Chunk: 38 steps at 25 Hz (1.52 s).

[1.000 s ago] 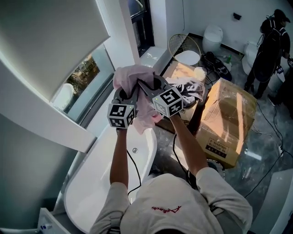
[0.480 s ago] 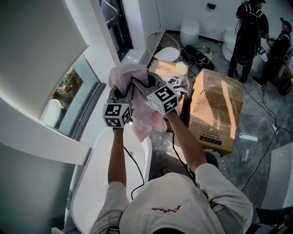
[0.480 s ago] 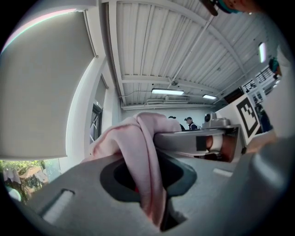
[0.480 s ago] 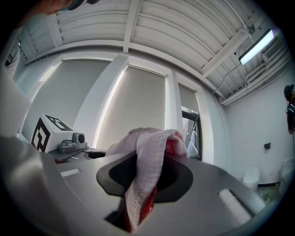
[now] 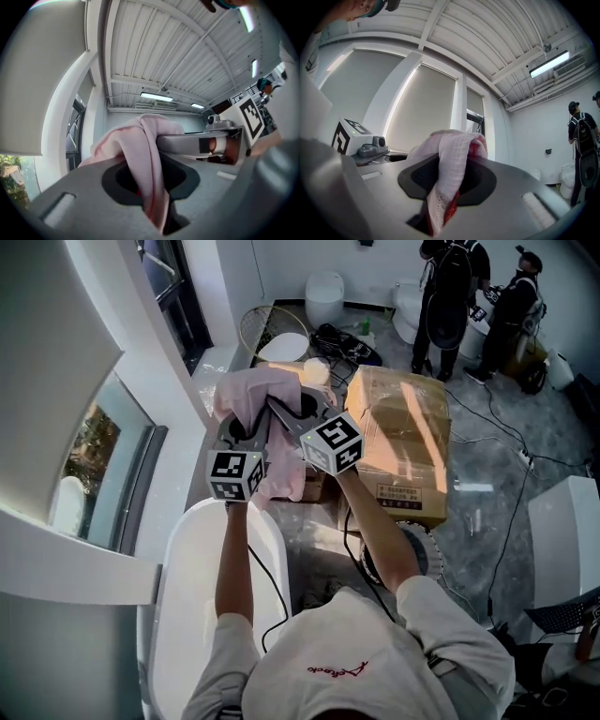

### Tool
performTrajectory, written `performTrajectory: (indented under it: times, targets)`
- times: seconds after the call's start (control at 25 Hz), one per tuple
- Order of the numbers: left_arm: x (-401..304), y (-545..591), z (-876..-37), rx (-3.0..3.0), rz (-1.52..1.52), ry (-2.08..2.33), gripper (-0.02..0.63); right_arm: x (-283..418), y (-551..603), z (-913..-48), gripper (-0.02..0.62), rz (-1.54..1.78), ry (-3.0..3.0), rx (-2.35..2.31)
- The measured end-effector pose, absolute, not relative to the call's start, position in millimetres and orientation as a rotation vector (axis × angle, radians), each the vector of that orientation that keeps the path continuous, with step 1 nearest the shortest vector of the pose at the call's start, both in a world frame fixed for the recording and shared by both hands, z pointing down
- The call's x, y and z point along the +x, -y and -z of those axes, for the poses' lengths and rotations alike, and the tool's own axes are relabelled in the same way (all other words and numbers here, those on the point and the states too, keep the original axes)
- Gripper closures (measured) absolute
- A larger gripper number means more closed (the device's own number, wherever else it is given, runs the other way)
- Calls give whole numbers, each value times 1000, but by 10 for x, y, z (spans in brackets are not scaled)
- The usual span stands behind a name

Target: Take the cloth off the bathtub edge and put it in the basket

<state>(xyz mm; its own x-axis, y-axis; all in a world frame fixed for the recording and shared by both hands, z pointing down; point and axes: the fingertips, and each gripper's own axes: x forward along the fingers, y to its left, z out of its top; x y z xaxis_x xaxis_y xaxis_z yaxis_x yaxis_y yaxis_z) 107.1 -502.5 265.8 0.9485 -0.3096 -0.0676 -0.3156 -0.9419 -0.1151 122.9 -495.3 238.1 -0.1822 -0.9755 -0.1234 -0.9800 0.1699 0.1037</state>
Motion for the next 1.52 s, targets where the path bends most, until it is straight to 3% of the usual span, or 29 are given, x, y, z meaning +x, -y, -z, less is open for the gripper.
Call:
performTrajectory:
  times: [0.92, 1.52]
  targets:
    - [2988, 2290, -2341, -3006, -166, 168, 522, 3092, 2153, -2059, 497, -345, -1925, -2490]
    - [3530, 609, -2434, -3002, -145, 436, 522, 3613, 449, -2147, 497, -318, -1693, -2660]
